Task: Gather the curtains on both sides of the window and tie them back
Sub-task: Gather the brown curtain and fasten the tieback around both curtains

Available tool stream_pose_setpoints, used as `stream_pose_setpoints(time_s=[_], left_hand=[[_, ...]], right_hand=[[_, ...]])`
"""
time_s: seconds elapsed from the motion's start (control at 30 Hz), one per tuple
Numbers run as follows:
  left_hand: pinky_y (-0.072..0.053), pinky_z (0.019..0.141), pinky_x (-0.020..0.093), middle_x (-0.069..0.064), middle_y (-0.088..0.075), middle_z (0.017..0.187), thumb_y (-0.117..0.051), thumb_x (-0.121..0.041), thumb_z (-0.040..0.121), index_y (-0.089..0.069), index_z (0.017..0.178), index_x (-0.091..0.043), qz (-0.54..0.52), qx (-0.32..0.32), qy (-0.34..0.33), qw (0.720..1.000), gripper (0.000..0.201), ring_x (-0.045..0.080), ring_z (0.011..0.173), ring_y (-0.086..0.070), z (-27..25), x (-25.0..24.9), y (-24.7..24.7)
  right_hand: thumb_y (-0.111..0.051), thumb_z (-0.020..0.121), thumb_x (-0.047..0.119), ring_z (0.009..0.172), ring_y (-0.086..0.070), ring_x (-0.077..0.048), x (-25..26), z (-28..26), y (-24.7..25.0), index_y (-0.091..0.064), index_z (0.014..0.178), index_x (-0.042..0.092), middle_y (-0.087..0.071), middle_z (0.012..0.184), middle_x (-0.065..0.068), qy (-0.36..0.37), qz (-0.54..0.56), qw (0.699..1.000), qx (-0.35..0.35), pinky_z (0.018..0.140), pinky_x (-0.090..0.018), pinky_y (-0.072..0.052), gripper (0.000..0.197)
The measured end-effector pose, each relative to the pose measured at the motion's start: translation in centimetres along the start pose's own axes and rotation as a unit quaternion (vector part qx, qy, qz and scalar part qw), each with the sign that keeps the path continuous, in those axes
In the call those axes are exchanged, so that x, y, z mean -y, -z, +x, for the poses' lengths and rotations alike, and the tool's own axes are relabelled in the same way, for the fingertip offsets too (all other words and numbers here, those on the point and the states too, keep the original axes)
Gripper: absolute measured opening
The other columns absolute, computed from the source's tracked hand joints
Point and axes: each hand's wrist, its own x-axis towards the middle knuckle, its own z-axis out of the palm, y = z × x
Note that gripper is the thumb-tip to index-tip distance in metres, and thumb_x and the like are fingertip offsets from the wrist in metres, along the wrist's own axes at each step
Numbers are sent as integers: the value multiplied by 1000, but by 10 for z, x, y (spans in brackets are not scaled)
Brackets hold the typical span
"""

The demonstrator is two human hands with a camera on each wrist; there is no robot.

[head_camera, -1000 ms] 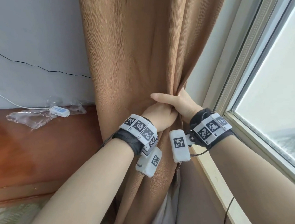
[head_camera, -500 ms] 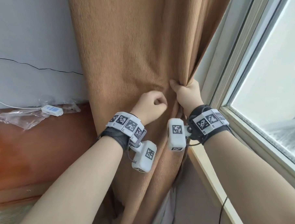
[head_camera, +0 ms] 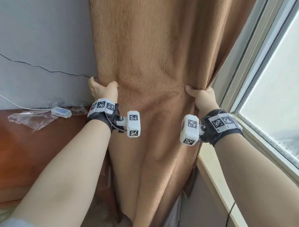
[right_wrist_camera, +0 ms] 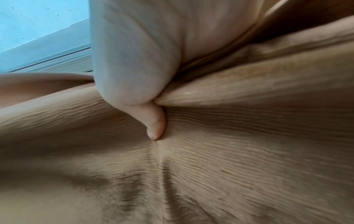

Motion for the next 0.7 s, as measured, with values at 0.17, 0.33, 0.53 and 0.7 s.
stream_pose_setpoints(time_s=[0.17, 0.33, 0.53, 0.7], left_hand=[[-34, 104, 39, 15, -36, 144, -59, -5, 65, -18, 146, -7, -67, 66, 39, 995, 91, 29, 126, -43, 3, -10, 9], [-36, 89, 31, 4, -51, 118, -56, -22, 83, -40, 131, -9, -84, 49, 18, 995, 52, 23, 110, -50, -4, -3, 3], [-35, 90, 26, -10, -50, 115, -63, -59, 77, -45, 128, -18, -84, 49, -11, 995, 68, 12, 108, -50, -15, 3, 7], [-27, 103, 25, -9, -37, 137, -72, -59, 69, -26, 145, -14, -37, 78, -36, 996, 99, 10, 125, -37, -24, 11, 7]], right_hand=[[-67, 83, 8, 75, -61, -10, 4, 0, 4, -51, 104, 12, -63, 84, 3, -27, 25, 999, 15, 65, -24, -51, 27], [-67, 83, 7, 80, -62, -14, 2, 4, 4, -53, 104, 11, -63, 86, 1, -30, 13, 999, 6, 79, -34, -52, 26], [-66, 84, 9, 93, -62, -22, -4, 12, -3, -58, 104, 12, -64, 93, -2, 31, -37, 998, -44, 88, -35, -51, 22], [-61, 87, 18, 97, -59, -20, -11, 16, -17, -59, 116, 7, -63, 105, -5, 94, -135, 983, -87, 83, -26, -45, 31]])
